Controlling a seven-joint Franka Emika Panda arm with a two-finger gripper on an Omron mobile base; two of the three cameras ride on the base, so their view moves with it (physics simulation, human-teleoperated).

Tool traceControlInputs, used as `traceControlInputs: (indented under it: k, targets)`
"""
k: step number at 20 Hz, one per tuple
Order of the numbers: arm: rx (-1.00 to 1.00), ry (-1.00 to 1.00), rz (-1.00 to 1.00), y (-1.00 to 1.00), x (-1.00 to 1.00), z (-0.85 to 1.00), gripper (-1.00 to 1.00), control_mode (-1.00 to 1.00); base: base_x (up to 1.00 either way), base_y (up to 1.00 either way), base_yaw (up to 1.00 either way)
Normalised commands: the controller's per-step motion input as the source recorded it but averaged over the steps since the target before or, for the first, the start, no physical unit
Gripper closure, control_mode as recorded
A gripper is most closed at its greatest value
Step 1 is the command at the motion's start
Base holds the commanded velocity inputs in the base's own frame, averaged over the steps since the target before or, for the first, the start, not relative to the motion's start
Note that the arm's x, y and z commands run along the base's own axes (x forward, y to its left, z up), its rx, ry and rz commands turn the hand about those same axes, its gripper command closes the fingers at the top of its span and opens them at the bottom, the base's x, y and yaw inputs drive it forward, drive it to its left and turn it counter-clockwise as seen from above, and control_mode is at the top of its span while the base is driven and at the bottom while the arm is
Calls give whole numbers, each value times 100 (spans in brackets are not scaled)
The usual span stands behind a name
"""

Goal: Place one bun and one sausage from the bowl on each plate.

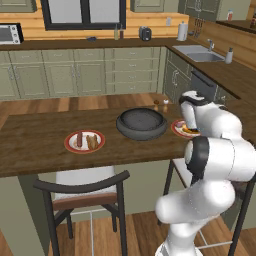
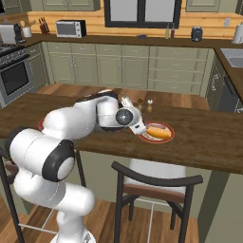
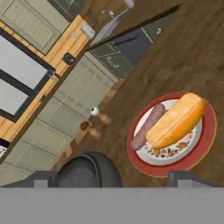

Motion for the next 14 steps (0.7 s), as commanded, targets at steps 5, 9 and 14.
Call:
traceControlInputs:
  k: [5,9,14]
  targets:
    - [-24,-73,4,68,-96,54,-100,-100,0,0,0]
    - [-21,-54,9,89,-92,72,-100,-100,0,0,0]
    - [-23,-43,19,100,-76,84,-100,-100,0,0,0]
